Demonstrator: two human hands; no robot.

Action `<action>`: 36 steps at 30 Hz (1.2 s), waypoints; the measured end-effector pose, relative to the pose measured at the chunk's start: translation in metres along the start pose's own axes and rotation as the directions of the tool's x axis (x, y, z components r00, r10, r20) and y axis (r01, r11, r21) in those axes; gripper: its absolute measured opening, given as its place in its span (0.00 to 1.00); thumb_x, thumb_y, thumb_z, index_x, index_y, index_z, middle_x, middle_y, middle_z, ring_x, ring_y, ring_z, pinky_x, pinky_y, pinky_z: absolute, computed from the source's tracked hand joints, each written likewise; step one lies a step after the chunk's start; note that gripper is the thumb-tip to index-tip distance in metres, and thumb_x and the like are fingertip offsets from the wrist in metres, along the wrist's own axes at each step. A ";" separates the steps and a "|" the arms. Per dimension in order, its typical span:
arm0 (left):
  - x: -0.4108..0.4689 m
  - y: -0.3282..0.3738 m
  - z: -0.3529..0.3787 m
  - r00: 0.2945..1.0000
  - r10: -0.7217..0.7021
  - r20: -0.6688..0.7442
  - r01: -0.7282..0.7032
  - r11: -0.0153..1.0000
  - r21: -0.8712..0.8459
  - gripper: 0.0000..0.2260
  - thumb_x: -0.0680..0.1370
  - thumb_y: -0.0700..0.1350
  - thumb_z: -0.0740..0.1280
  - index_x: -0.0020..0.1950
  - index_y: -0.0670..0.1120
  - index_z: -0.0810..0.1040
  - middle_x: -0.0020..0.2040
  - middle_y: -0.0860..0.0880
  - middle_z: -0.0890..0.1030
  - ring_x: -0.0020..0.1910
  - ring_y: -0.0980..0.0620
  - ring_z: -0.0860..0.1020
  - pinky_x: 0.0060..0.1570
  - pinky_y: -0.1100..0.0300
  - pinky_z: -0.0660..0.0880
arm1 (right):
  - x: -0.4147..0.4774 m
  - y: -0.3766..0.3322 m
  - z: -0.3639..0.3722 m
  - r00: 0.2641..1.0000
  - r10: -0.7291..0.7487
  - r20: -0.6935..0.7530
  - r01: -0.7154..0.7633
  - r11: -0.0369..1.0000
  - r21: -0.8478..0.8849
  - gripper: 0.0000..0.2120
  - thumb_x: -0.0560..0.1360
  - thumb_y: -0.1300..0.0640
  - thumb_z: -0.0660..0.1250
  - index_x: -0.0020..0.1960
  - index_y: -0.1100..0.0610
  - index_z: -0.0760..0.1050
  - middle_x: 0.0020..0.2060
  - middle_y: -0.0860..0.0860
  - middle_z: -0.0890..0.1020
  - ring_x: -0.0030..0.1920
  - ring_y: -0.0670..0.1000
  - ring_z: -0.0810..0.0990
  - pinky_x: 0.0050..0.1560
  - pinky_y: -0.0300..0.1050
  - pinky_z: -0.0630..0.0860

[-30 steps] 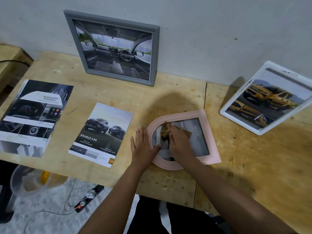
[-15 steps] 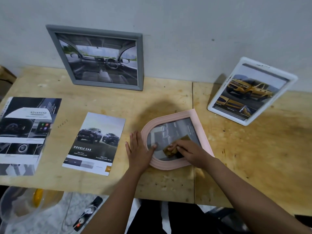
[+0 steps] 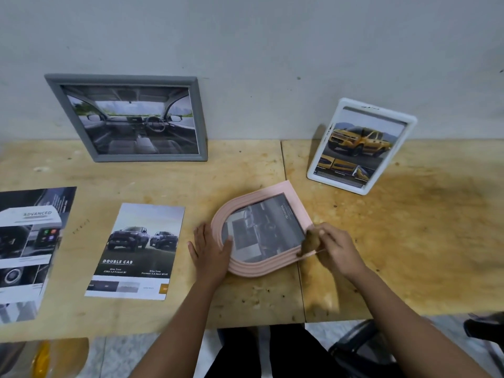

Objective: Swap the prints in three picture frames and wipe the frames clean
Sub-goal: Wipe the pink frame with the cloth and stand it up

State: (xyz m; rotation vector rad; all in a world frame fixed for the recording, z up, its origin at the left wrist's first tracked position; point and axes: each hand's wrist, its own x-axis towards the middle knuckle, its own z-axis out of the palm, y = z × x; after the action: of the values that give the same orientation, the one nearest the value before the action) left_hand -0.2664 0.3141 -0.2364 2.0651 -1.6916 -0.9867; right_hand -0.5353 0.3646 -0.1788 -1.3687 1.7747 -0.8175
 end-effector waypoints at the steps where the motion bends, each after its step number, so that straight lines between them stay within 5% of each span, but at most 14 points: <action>1: 0.000 0.001 -0.001 1.000 -0.007 -0.013 0.007 1.000 -0.030 0.30 0.81 0.54 0.55 0.77 0.45 0.47 0.78 0.49 0.48 0.77 0.53 0.43 0.73 0.53 0.34 | -0.002 -0.001 -0.003 0.988 0.056 -0.142 -0.044 0.995 0.087 0.13 0.80 0.63 0.56 0.43 0.52 0.75 0.37 0.50 0.78 0.38 0.43 0.76 0.39 0.32 0.70; 4: -0.002 0.001 -0.004 0.999 -0.011 -0.039 0.008 0.998 -0.070 0.28 0.81 0.53 0.54 0.77 0.43 0.50 0.78 0.48 0.50 0.77 0.51 0.47 0.75 0.52 0.40 | -0.001 0.001 -0.012 0.879 0.124 -0.460 -0.081 0.990 0.111 0.11 0.81 0.64 0.53 0.51 0.62 0.74 0.42 0.54 0.76 0.44 0.53 0.73 0.36 0.38 0.65; 7: -0.008 -0.003 -0.006 0.998 -0.016 -0.068 0.013 0.999 -0.050 0.28 0.79 0.56 0.59 0.73 0.42 0.59 0.77 0.46 0.53 0.76 0.46 0.52 0.74 0.49 0.51 | 0.005 -0.001 -0.012 0.806 0.176 -0.566 -0.123 0.984 0.131 0.13 0.82 0.62 0.52 0.58 0.65 0.72 0.46 0.53 0.74 0.46 0.51 0.71 0.38 0.39 0.60; 12: -0.029 -0.002 0.001 0.995 -0.039 -0.097 0.024 0.989 -0.144 0.33 0.76 0.50 0.66 0.75 0.43 0.55 0.77 0.47 0.54 0.74 0.46 0.56 0.73 0.49 0.59 | 0.027 -0.015 0.013 0.869 0.106 -0.483 -0.084 0.994 0.068 0.14 0.82 0.61 0.52 0.62 0.62 0.72 0.54 0.54 0.78 0.51 0.49 0.73 0.46 0.36 0.64; 16: -0.024 0.008 -0.001 0.989 -0.068 -0.131 0.032 0.965 -0.259 0.27 0.75 0.41 0.67 0.72 0.40 0.62 0.73 0.44 0.60 0.71 0.46 0.61 0.70 0.50 0.62 | 0.037 -0.019 0.036 0.942 0.112 -0.316 -0.112 0.994 0.018 0.15 0.82 0.60 0.52 0.63 0.57 0.72 0.55 0.56 0.80 0.50 0.50 0.75 0.46 0.40 0.67; 20: -0.027 0.020 -0.012 0.988 -0.101 -0.120 0.024 0.854 -0.520 0.24 0.77 0.38 0.65 0.71 0.44 0.63 0.61 0.49 0.72 0.56 0.52 0.72 0.52 0.63 0.70 | 0.028 -0.008 0.053 0.987 0.015 -0.161 -0.051 0.973 -0.225 0.17 0.80 0.64 0.53 0.64 0.55 0.73 0.61 0.56 0.77 0.63 0.57 0.72 0.59 0.47 0.68; 23: -0.024 0.030 -0.019 0.976 -0.152 -0.157 0.018 0.773 -0.634 0.21 0.78 0.40 0.64 0.70 0.46 0.65 0.57 0.52 0.74 0.51 0.55 0.74 0.43 0.70 0.70 | 0.018 -0.006 0.051 0.989 -0.034 -0.145 0.000 0.973 -0.229 0.16 0.80 0.65 0.54 0.63 0.56 0.74 0.62 0.55 0.76 0.66 0.56 0.70 0.65 0.46 0.65; 27: -0.007 0.043 -0.032 0.927 -0.311 -0.210 0.036 0.630 -0.776 0.17 0.76 0.43 0.67 0.64 0.46 0.72 0.56 0.50 0.77 0.52 0.51 0.75 0.49 0.60 0.73 | 0.006 -0.005 0.042 0.989 -0.107 -0.107 0.085 0.977 -0.195 0.15 0.80 0.61 0.54 0.58 0.56 0.77 0.55 0.52 0.80 0.56 0.50 0.76 0.56 0.40 0.70; 30: 0.011 0.050 -0.043 0.925 -0.353 -0.142 0.069 0.523 -0.850 0.13 0.75 0.47 0.69 0.58 0.43 0.76 0.48 0.48 0.79 0.47 0.48 0.76 0.47 0.54 0.76 | 0.000 -0.007 0.034 0.998 -0.027 -0.049 0.026 0.999 -0.029 0.13 0.80 0.63 0.55 0.50 0.55 0.78 0.46 0.49 0.81 0.49 0.48 0.77 0.48 0.31 0.69; 33: 0.019 0.058 -0.055 0.957 -0.280 -0.075 0.062 0.454 -0.889 0.08 0.76 0.50 0.68 0.49 0.46 0.78 0.40 0.50 0.77 0.43 0.48 0.76 0.43 0.53 0.76 | 0.004 -0.015 0.028 0.977 0.120 -0.178 -0.080 0.973 0.217 0.13 0.80 0.65 0.54 0.47 0.56 0.76 0.42 0.49 0.78 0.47 0.50 0.75 0.43 0.26 0.68; 36: 0.022 0.070 -0.068 0.976 -0.207 -0.068 0.028 0.428 -0.904 0.05 0.76 0.51 0.67 0.45 0.51 0.79 0.41 0.48 0.78 0.44 0.46 0.77 0.48 0.48 0.77 | 0.010 -0.022 0.019 0.875 0.183 -0.447 -0.105 0.975 0.195 0.12 0.81 0.64 0.52 0.55 0.62 0.74 0.48 0.52 0.76 0.51 0.51 0.73 0.42 0.30 0.67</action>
State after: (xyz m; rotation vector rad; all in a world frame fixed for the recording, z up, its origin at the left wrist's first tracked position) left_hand -0.2713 0.2613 -0.1512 1.4206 -0.5964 -1.3126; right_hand -0.5100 0.3493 -0.1718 -0.9663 2.0824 -1.2570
